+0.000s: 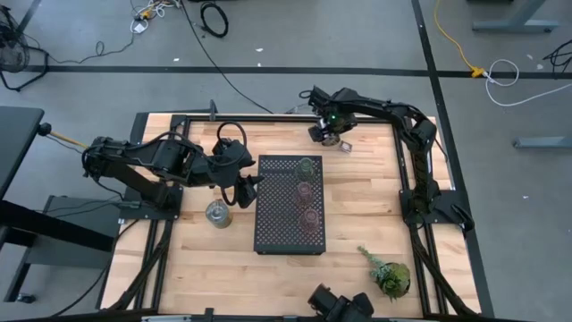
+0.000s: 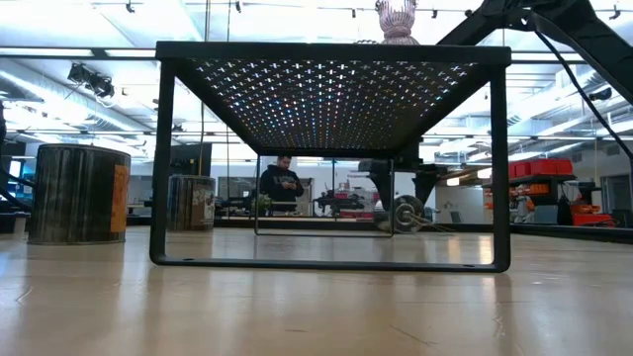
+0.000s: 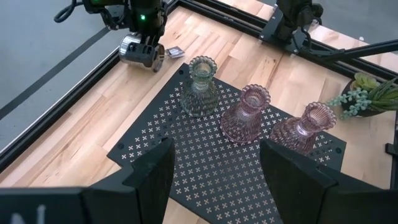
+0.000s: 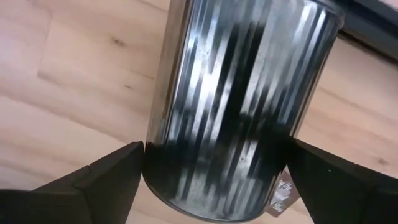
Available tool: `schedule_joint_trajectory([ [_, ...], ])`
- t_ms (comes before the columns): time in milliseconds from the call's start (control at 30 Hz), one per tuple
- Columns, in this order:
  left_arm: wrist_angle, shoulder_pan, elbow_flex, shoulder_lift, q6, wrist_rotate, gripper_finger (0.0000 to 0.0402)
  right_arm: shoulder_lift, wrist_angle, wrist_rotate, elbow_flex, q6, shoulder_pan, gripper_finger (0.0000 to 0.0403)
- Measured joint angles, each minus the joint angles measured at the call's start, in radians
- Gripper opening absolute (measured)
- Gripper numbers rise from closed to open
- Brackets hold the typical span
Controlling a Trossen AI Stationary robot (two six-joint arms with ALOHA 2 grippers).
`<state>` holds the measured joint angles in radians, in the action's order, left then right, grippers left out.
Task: Pick & Place candle stick holders
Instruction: Put the top silver scented candle on the shelf
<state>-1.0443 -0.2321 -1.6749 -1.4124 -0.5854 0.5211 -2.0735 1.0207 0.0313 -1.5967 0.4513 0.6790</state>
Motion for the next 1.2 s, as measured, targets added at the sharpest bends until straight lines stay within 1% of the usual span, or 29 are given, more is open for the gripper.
schedule_joint_trajectory([
  [133,0.000,0.000,0.000,0.000,0.002,0.007,0.0238,0.000,0.006,0.008,0.000,-0.087,-0.023,0.0380],
  [267,0.000,0.000,0.000,0.000,0.003,0.008,0.0238,0.000,0.012,0.040,0.000,-0.180,-0.056,0.0380],
  [367,0.000,0.000,0.000,0.000,0.003,0.009,0.0238,-0.001,0.006,0.058,0.001,-0.205,-0.071,0.0380],
  [633,0.000,0.000,0.000,0.000,0.002,0.009,0.0238,-0.001,-0.031,0.043,0.002,-0.186,-0.078,0.0380],
  [700,0.000,0.000,0.000,0.000,0.002,0.009,0.0238,-0.001,-0.037,0.053,0.002,-0.168,-0.080,0.0380],
  [800,0.000,0.000,0.000,0.000,0.002,0.009,0.0238,-0.002,-0.040,0.081,0.002,-0.116,-0.082,0.0380],
  [867,0.000,0.000,0.000,0.000,0.002,0.009,0.0238,-0.002,-0.052,0.060,0.002,-0.047,-0.081,0.0380],
  [967,0.000,0.000,0.000,0.000,0.001,0.009,0.0238,-0.003,-0.110,0.062,0.002,0.030,-0.080,0.0380],
  [1033,0.000,0.000,0.000,0.000,0.000,0.009,0.0238,-0.004,-0.140,0.075,0.002,0.028,-0.081,0.0380],
  [1200,0.000,0.000,0.000,0.000,-0.010,-0.002,0.0238,-0.004,-0.143,0.100,0.002,0.038,-0.081,0.0380],
])
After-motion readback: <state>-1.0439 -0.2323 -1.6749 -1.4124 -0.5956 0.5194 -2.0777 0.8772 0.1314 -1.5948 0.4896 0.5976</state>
